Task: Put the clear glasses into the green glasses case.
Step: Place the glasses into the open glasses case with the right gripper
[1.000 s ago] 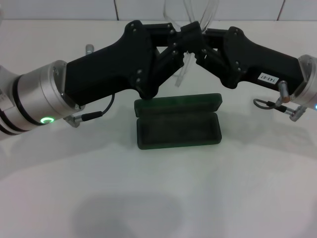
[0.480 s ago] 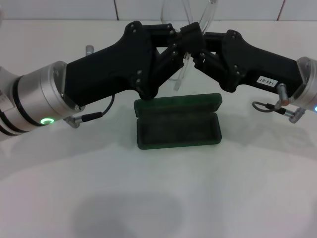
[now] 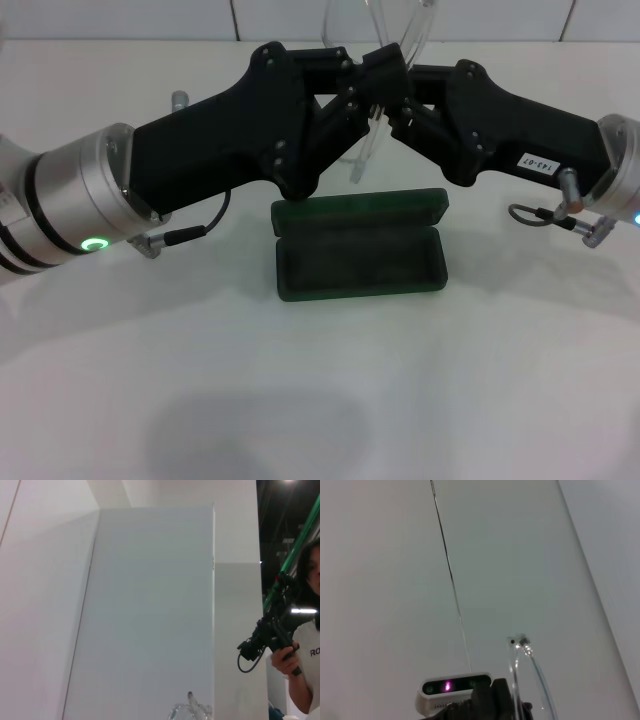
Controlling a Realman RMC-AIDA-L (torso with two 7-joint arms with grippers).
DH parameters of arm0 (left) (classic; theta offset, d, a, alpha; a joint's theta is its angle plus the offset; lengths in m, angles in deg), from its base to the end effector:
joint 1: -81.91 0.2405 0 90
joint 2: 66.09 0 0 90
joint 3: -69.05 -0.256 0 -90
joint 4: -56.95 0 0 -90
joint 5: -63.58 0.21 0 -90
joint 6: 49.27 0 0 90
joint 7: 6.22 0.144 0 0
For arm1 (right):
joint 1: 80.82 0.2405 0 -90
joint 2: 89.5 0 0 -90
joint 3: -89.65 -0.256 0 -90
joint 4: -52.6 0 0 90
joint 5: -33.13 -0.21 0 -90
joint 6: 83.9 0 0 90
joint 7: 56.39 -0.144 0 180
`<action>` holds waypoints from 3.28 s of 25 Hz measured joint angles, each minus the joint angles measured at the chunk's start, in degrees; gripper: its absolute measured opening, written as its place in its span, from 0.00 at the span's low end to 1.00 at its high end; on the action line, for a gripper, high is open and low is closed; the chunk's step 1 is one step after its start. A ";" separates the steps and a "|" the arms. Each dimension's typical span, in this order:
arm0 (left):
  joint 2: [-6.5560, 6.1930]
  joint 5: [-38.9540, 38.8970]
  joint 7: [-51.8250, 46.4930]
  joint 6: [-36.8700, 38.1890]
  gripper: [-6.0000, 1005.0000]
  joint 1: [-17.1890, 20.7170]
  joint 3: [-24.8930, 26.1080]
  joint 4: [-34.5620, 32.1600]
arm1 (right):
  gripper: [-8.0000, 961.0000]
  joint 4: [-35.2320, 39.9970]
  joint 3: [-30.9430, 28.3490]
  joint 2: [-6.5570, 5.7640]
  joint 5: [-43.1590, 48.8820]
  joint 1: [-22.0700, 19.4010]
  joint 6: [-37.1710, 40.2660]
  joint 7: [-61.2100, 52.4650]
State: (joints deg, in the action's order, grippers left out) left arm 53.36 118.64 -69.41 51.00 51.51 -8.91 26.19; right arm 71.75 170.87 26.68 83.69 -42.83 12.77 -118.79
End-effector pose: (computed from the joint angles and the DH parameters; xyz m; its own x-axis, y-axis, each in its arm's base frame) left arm -0.1530 0.3038 -0.0120 0.3967 0.0383 0.9171 0.1128 -0.9936 -0.0073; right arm 0.1579 0.3319 -0.0174 0.4510 -0.1116 -0.8855 -0.2016 -0.9792 0.0208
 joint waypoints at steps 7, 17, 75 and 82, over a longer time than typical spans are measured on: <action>-0.18 0.09 0.00 0.57 0.06 0.18 -0.15 -0.20 | 0.13 0.02 -0.59 0.00 -0.45 -0.46 -0.20 0.27; -1.67 0.43 -0.15 4.44 0.06 2.99 -0.23 -0.26 | 0.13 0.78 -0.67 -0.31 -0.94 -0.56 -0.42 0.33; -8.62 36.41 -4.76 8.53 0.06 16.80 17.99 -3.96 | 0.14 64.61 26.99 0.00 97.01 13.78 -12.21 -82.29; -8.71 37.41 -2.68 9.85 0.06 16.36 17.97 -3.96 | 0.14 63.08 29.71 0.00 97.49 14.17 -15.85 -82.84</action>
State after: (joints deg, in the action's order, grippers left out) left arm 44.65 156.05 -72.09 60.86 67.87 9.06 22.23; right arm 134.83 200.57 26.69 181.18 -28.65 -3.08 -201.63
